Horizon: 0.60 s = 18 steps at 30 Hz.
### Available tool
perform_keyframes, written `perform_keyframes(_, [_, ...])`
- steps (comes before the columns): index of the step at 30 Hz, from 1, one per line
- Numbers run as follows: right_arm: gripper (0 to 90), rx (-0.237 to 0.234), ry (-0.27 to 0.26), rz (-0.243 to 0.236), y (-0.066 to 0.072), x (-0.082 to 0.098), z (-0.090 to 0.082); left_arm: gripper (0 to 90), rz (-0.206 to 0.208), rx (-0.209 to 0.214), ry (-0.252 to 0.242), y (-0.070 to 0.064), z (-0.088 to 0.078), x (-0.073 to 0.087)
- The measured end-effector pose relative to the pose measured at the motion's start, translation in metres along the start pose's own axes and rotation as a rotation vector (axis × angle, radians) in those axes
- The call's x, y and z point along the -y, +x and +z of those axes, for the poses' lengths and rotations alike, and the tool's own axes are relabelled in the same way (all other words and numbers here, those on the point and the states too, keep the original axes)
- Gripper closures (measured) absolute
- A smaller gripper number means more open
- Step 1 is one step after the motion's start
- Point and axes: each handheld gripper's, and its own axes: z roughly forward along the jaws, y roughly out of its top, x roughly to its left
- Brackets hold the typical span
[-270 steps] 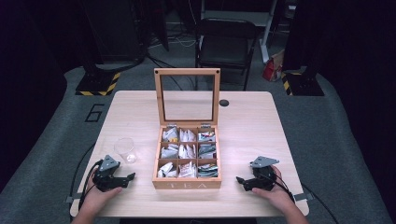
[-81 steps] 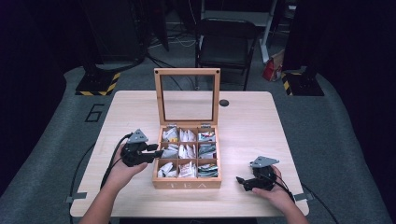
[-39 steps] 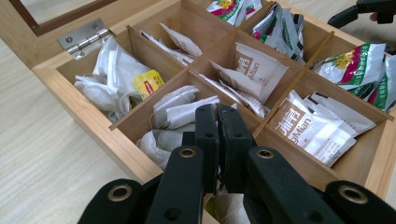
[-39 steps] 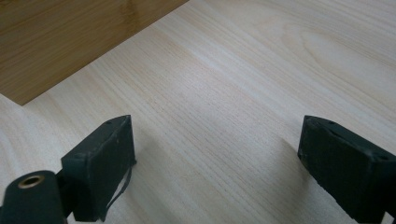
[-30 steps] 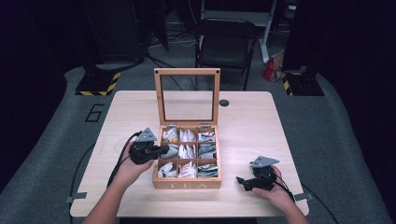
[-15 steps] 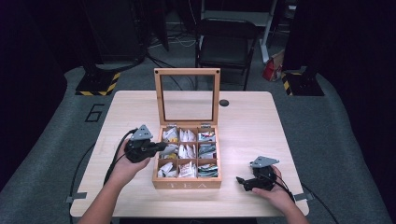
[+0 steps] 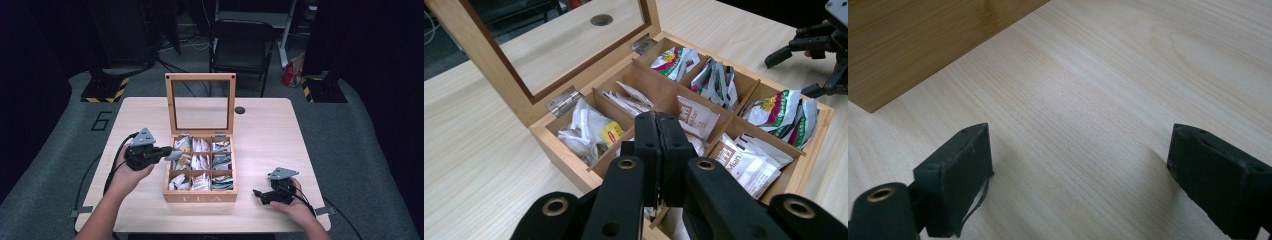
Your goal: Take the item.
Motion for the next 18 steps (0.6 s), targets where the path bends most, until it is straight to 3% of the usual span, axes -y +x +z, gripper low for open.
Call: perform_keyframes(18, [10.1,0.000,0.000,0.000,0.000,0.000,0.000,88.5,-0.019,-0.060,-0.042,0.012,-0.033,0.000])
